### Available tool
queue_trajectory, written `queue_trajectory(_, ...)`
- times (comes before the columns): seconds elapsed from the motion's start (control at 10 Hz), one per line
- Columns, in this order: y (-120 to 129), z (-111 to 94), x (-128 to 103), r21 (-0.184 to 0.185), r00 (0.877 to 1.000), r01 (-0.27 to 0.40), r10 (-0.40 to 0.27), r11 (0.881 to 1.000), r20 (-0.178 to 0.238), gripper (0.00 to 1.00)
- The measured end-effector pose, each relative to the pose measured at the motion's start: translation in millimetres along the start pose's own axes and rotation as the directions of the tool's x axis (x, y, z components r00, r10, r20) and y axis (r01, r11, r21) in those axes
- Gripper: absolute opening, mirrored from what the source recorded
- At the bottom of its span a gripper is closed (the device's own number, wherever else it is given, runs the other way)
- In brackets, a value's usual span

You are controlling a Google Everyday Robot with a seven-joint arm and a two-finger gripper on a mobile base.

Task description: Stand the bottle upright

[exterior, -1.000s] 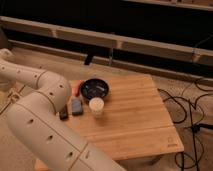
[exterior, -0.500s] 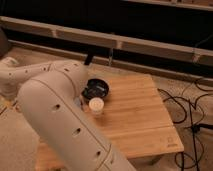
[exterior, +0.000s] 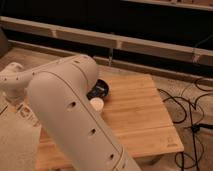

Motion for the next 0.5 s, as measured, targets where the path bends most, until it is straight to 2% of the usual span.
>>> queue_trajectory(0.3, -41, -20, -20, 0.079, 0.991, 0.056, -0.065, 0.995, 0.115, 0.00)
queue_trajectory(0.4, -61, -33, -19, 0.123, 0.982, 0.067, -0.087, 0.990, 0.170, 0.00)
queue_trajectory(0.5, -71, -39, -13, 0.146, 0.976, 0.063, -0.091, 0.987, 0.198, 0.00)
